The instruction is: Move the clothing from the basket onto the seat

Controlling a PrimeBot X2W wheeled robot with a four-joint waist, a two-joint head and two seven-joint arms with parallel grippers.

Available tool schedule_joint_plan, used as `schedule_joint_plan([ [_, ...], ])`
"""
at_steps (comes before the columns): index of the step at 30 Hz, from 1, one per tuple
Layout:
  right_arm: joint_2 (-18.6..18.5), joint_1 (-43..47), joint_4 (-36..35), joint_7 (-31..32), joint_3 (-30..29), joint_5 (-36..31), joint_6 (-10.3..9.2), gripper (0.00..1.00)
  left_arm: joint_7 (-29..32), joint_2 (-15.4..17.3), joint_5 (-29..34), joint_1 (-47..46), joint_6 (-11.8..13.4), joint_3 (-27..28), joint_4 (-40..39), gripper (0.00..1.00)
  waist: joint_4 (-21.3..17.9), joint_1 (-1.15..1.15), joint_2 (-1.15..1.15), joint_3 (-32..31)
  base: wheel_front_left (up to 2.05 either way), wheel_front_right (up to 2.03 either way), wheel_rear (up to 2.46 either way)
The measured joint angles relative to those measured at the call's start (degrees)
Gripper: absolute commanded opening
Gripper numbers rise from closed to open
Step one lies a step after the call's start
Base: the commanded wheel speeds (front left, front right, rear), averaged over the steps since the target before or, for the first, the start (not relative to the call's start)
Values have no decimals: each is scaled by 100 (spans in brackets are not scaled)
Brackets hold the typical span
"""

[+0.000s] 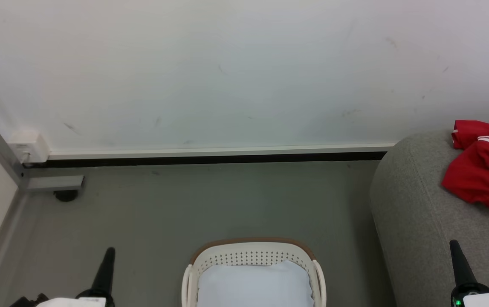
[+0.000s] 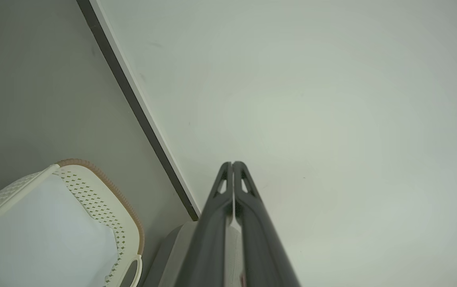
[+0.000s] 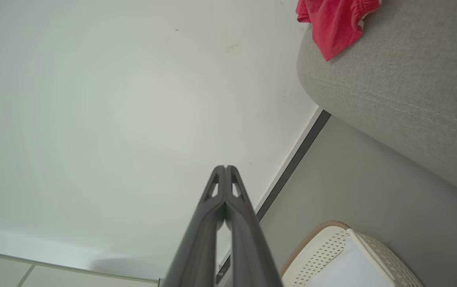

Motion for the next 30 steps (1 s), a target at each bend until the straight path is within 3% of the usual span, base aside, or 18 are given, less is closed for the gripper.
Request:
schedule_joint_plan([
  [30, 3, -201, -46, 353, -186, 1328, 0, 0, 334, -48, -1230, -302, -170, 192, 69, 0, 88, 0, 0, 135, 0, 0, 0],
])
